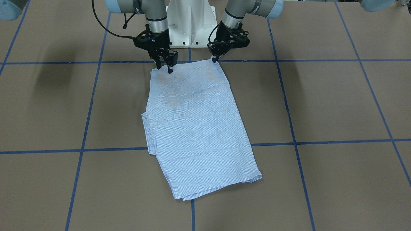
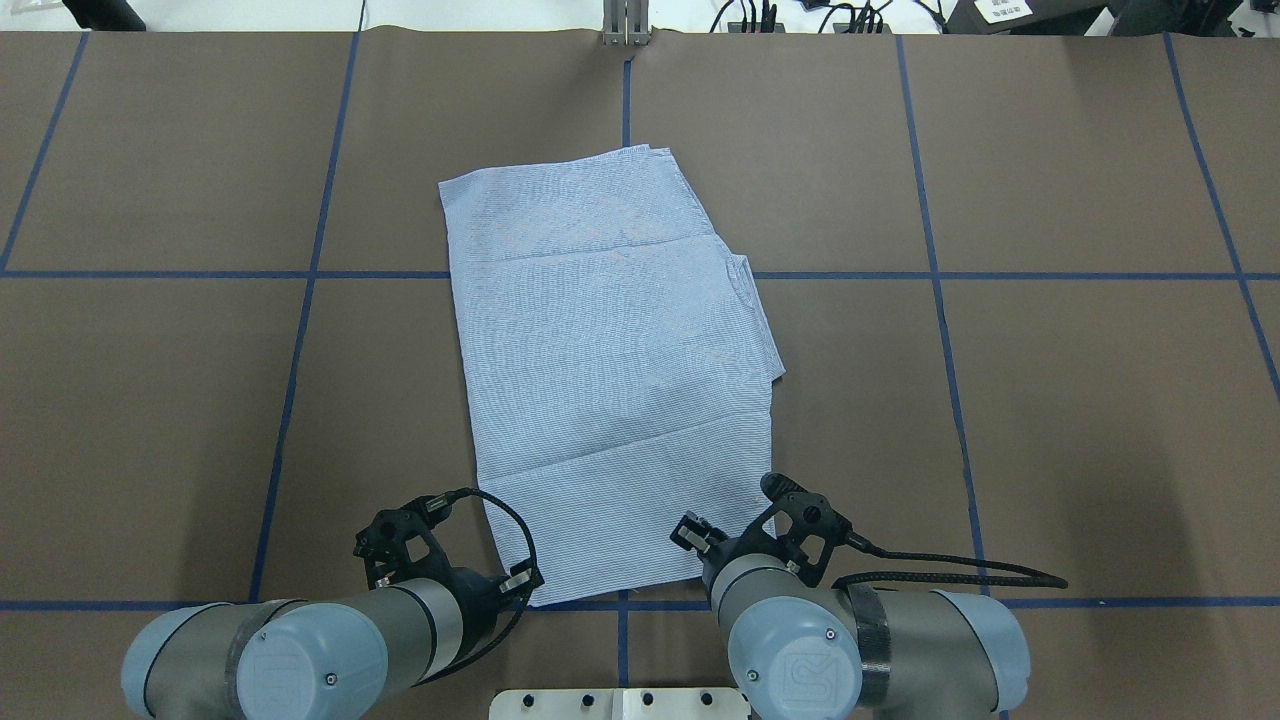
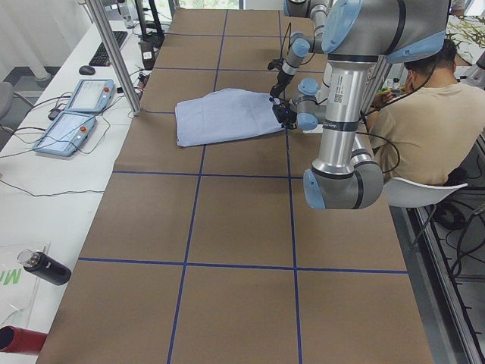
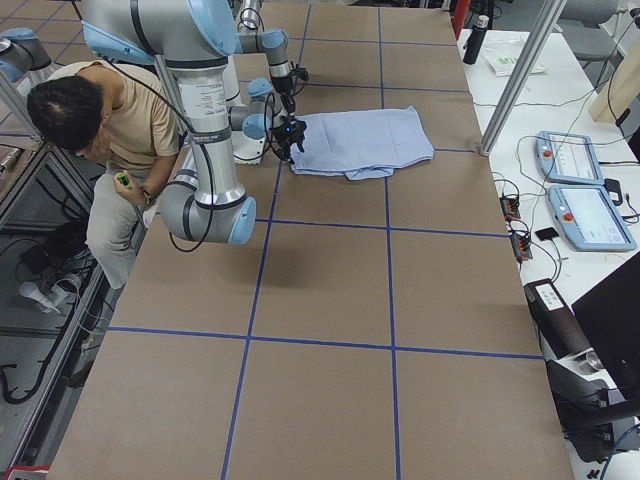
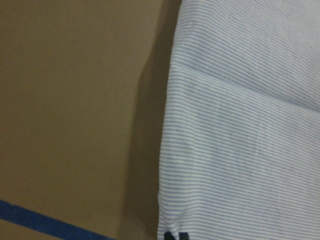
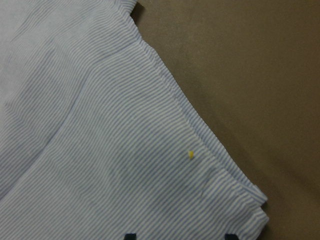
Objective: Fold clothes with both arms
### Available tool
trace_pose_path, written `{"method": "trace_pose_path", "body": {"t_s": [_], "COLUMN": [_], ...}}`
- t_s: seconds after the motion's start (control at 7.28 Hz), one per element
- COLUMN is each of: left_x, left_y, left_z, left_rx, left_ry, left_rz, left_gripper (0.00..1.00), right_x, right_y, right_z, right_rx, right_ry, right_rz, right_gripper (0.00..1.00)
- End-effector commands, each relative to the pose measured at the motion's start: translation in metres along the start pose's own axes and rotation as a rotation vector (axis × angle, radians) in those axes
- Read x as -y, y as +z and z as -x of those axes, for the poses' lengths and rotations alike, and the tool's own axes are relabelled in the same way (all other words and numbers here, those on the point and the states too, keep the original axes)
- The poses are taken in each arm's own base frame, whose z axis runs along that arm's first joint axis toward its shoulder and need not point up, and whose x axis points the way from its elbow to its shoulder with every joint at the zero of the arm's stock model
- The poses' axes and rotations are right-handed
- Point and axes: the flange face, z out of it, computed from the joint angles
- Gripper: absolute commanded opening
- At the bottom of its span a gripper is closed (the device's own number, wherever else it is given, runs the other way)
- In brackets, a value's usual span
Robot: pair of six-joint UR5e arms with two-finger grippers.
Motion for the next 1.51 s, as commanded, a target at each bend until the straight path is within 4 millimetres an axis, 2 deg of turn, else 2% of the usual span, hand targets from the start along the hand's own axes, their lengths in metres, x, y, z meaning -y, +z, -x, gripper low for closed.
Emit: {"method": "trace_pose_path", "body": {"t_s": [0.0,0.41,0.69,1.37], "left_x": [0.0,0.0,0.0,0.001], "left_y": [0.0,0.0,0.0,-0.001], "left_z": [0.0,0.0,0.0,-0.002], "left_rx": [0.0,-0.002,-0.002,-0.005], "left_ry": [0.0,0.001,0.001,0.002], "left_rz": [-0.002,-0.001,-0.001,-0.002], "left_gripper": [0.0,0.0,0.0,0.0], "right_x": [-0.006,-0.007,-0.012,-0.013], "right_y": [0.0,0.007,0.001,0.004], "right_z": [-0.002,-0.004,0.009,0.009], "right_rx": [-0.004,-0.011,0.009,0.002], "right_ry": [-0.007,0.0,0.008,0.002], "right_rz": [0.006,-0.008,0.001,-0.004], "right_gripper": [0.68,0.68,0.65,0.63]}}
